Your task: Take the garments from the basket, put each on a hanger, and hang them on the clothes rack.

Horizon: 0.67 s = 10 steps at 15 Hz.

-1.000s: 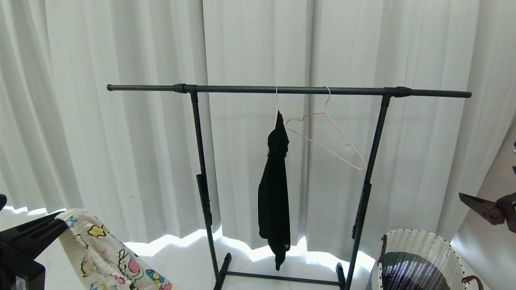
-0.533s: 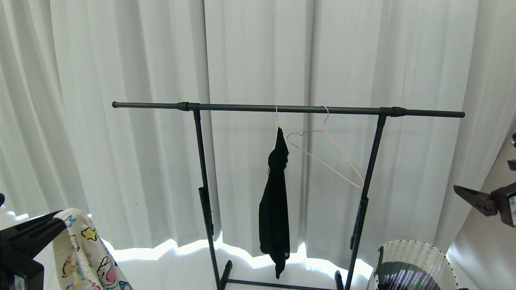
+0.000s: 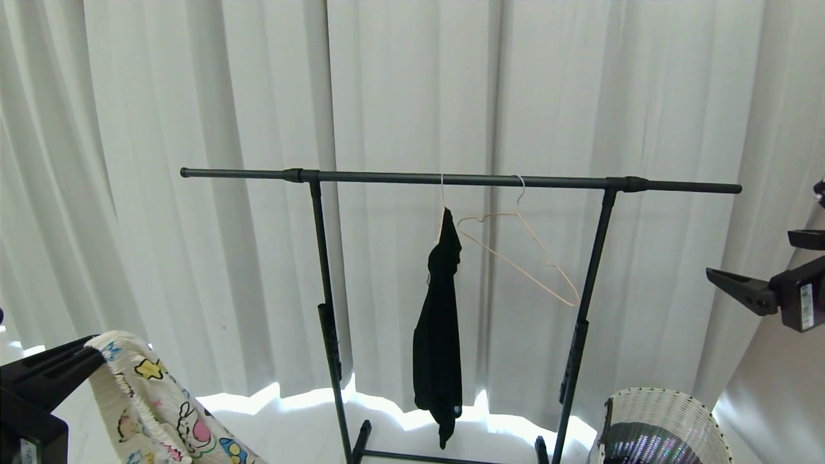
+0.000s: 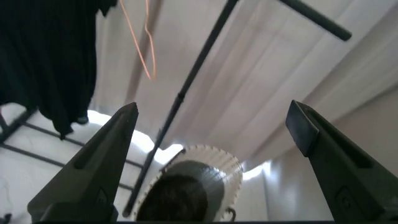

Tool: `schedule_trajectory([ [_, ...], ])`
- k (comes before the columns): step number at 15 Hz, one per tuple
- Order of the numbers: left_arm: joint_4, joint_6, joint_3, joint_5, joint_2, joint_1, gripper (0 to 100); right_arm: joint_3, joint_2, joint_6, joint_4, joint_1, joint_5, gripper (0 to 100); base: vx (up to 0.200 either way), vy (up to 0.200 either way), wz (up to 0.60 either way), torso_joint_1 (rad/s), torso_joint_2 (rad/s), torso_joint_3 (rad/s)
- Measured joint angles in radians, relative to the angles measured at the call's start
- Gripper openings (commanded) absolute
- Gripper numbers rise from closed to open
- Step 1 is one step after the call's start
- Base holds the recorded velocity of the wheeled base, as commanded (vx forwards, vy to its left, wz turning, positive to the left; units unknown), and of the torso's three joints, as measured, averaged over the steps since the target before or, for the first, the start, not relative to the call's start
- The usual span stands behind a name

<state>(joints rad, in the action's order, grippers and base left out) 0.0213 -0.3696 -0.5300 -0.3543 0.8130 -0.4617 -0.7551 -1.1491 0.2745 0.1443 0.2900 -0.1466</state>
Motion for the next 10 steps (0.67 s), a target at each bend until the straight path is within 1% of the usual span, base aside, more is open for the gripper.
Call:
schedule_trajectory([
  [3, 0.000, -0.001, -0.002, 0.000, 0.002, 0.000, 0, -0.050, -0.037, -0.021, -0.004, -0.014, 0.039, 100, 0.200, 0.000, 0.00, 0.015, 0.01, -0.002],
  [8, 0.000, -0.003, -0.004, 0.000, 0.000, 0.000, 0, -0.072, -0.083, -0.027, -0.005, -0.016, 0.177, 100, 0.200, 0.000, 0.00, 0.003, 0.00, 0.000],
  [10, 0.000, -0.004, -0.007, 0.000, 0.000, 0.000, 0, -0.074, -0.114, -0.027, -0.005, -0.015, 0.186, 100, 0.200, 0.000, 0.00, 0.005, 0.01, 0.005],
])
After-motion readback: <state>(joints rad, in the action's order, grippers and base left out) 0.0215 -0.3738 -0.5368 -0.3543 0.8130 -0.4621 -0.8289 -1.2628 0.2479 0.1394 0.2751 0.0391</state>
